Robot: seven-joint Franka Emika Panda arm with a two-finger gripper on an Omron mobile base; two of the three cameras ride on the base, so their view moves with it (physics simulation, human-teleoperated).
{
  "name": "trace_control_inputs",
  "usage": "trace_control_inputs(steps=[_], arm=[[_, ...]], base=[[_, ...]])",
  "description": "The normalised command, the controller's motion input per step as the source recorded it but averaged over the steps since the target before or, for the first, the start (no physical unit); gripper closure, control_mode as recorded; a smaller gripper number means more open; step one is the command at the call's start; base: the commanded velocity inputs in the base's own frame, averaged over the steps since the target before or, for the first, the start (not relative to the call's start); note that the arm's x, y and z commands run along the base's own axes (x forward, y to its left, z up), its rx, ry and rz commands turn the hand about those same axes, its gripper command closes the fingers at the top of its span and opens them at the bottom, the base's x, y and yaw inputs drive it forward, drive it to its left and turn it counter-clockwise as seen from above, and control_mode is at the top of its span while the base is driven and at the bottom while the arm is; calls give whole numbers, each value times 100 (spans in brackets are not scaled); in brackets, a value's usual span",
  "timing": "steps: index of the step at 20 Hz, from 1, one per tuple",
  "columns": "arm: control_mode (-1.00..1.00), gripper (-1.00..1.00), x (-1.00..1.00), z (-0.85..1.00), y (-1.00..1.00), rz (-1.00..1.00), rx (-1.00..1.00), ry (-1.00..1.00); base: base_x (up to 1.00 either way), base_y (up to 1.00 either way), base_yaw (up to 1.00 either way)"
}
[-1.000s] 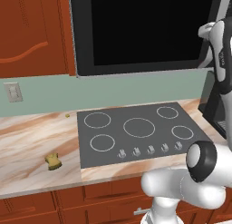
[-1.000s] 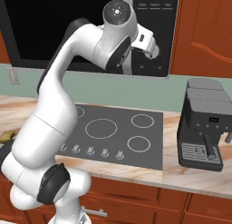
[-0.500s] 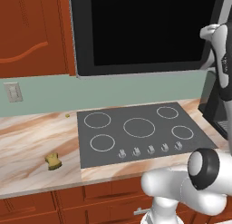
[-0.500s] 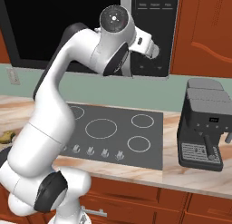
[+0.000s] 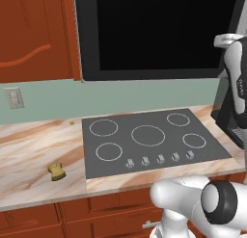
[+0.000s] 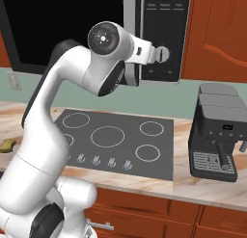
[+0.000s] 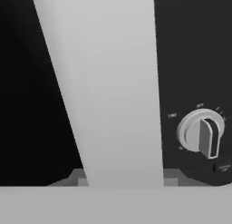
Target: Place the sponge inside the microwave to prepare for sanitizing.
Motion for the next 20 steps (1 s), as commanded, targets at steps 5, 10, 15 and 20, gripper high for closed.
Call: trace_control_inputs(steps=[5, 10, 15, 20], arm=[[-100, 100, -19, 23, 16, -9, -19, 6], [-100, 100, -20, 17, 13, -17, -15, 11], [-100, 100, -35, 0, 18, -24, -3, 1], [-100, 100, -48, 0, 33, -38, 0, 0]], base=[[0, 0, 0], [0, 0, 0], [0, 0, 0], [0, 0, 0]])
